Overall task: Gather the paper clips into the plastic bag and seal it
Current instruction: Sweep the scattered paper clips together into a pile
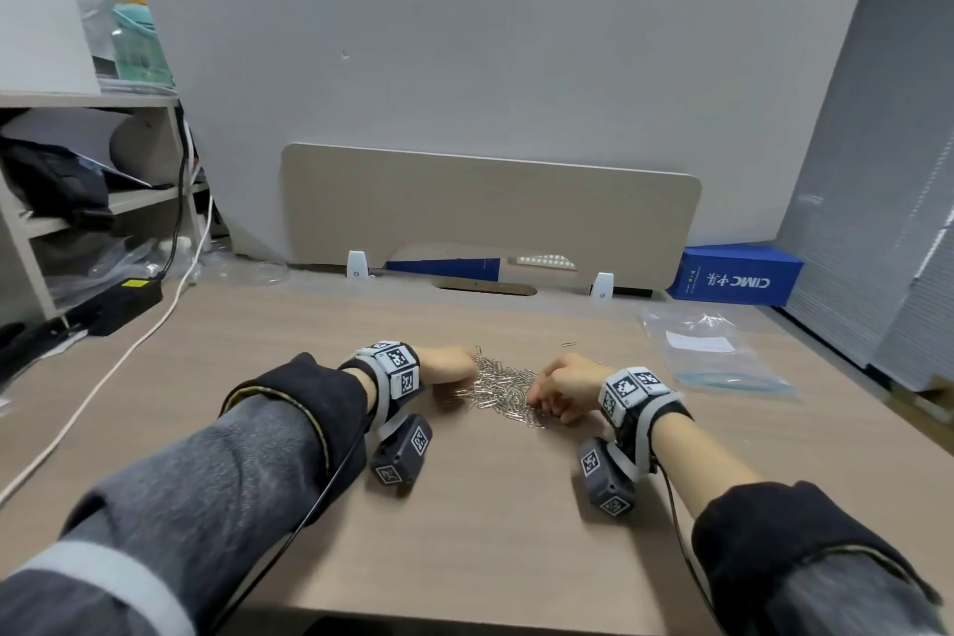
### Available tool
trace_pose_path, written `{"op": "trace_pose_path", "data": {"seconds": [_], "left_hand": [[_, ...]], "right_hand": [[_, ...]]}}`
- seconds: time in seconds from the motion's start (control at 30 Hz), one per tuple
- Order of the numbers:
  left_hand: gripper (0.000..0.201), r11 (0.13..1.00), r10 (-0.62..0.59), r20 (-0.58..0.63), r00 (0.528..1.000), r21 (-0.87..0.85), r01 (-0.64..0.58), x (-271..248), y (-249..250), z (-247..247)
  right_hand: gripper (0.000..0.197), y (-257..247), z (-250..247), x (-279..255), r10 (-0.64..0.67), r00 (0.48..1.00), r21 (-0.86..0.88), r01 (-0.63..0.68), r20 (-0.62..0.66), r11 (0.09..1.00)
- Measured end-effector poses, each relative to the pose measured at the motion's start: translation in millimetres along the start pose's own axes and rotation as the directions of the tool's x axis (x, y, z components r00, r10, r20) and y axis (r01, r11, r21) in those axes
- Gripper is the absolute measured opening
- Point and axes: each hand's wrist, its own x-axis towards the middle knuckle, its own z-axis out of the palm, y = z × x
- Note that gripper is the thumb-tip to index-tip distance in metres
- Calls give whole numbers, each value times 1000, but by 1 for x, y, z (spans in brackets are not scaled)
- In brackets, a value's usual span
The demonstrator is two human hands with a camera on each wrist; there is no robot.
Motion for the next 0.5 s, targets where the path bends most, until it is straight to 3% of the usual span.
{"op": "trace_pose_path", "data": {"seconds": [0.07,0.13,0.23,0.33,0.4,0.5], "left_hand": [[11,1000,4,-63,998,5,-4,-2,9,-4],[13,998,4,-106,994,65,3,7,11,-7],[30,999,-15,-108,994,34,19,20,20,-6],[49,1000,-16,-24,1000,-15,16,28,26,-4],[51,987,-34,68,997,-155,44,35,27,-4],[31,961,-24,161,987,-268,67,40,22,-4]], "right_hand": [[18,8,-11,-3,-32,999,219,34,-13,975],[15,18,-28,-3,-9,975,359,90,-221,929],[14,39,-56,3,86,836,283,86,-542,955],[9,55,-74,9,113,774,193,12,-622,981],[17,55,-81,16,93,777,138,-7,-623,990],[23,36,-73,23,36,877,-44,-65,-479,997]]}}
